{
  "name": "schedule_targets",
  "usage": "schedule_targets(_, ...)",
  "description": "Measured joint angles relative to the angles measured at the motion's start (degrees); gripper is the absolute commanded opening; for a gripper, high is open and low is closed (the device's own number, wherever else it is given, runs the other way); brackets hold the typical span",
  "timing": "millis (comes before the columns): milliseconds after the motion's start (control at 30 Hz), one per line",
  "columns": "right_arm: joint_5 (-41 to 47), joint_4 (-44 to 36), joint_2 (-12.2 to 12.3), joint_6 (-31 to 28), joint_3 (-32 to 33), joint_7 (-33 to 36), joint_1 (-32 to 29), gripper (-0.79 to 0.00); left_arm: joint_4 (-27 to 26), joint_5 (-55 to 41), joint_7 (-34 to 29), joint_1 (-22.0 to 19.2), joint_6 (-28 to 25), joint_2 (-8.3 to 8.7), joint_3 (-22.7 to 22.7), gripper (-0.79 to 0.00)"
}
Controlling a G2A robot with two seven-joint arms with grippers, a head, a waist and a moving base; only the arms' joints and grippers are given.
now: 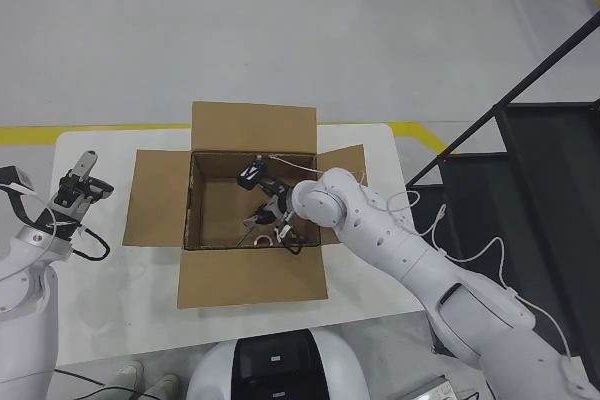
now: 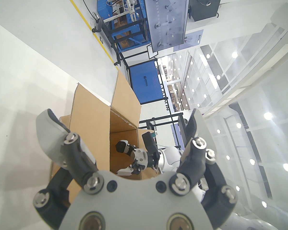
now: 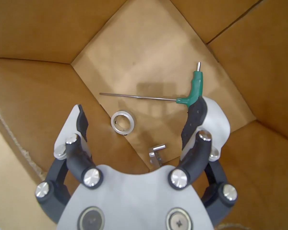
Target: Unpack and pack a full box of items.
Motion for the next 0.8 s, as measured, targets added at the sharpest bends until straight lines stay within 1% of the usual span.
schedule_targets(33,-0.3,0.8,-0.3,0.3,-0.3,-0.1,0.4,0.000,0.0,0.0,0.0,0.0,0.0,0.00,0.0,0.000)
schedule_targets(67,-0.6,1.5,-0.6,0.8,-0.7,0.0,0.8,-0.037,0.0,0.0,0.0,0.0,0.0,0.00,0.0,0.000)
schedule_targets(100,-1.2,2.4,-1.0,1.3,-1.3,0.5,1.4,-0.203,0.0,0.0,0.0,0.0,0.0,0.00,0.0,0.000)
schedule_targets(133,-1.6,2.9,-1.3,1.7,-1.8,0.8,1.9,-0.308,0.0,0.0,0.0,0.0,0.0,0.00,0.0,0.000)
schedule_targets(200,-2.2,4.2,-2.1,2.3,-2.8,1.5,2.9,-0.308,0.0,0.0,0.0,0.0,0.0,0.00,0.0,0.000)
schedule_targets(233,-2.5,4.8,-2.4,2.6,-3.3,1.9,3.4,-0.289,0.0,0.0,0.0,0.0,0.0,0.00,0.0,0.000)
schedule_targets(267,-2.8,5.5,-2.8,2.9,-3.7,2.4,3.9,-0.243,0.0,0.0,0.0,0.0,0.0,0.00,0.0,0.000)
schedule_targets(333,-2.8,7.0,-3.6,3.5,-4.5,3.2,4.7,-0.289,0.0,0.0,0.0,0.0,0.0,0.00,0.0,0.000)
schedule_targets(400,-2.6,8.7,-4.4,3.7,-5.2,3.9,5.3,-0.277,0.0,0.0,0.0,0.0,0.0,0.00,0.0,0.000)
schedule_targets(433,-2.6,9.4,-4.7,3.9,-5.5,3.9,5.5,-0.311,0.0,0.0,0.0,0.0,0.0,0.00,0.0,0.000)
schedule_targets(500,-2.3,11.1,-5.4,4.3,-6.0,3.3,5.7,-0.336,0.0,0.0,0.0,0.0,0.0,0.00,0.0,0.000)
schedule_targets(567,-2.3,12.7,-6.1,4.5,-6.4,2.7,5.9,-0.277,0.0,0.0,0.0,0.0,0.0,0.00,0.0,0.000)
schedule_targets(667,-3.5,15.1,-7.1,5.7,-7.4,1.9,6.5,-0.265,0.0,0.0,0.0,0.0,0.0,0.00,0.0,0.000)
schedule_targets(767,-4.9,16.8,-8.1,8.0,-7.9,0.2,7.2,-0.222,0.0,0.0,0.0,0.0,0.0,0.00,0.0,0.000)
schedule_targets(800,-5.3,17.3,-8.4,8.8,-7.9,-0.5,7.5,-0.237,0.0,0.0,0.0,0.0,0.0,0.00,0.0,0.000)
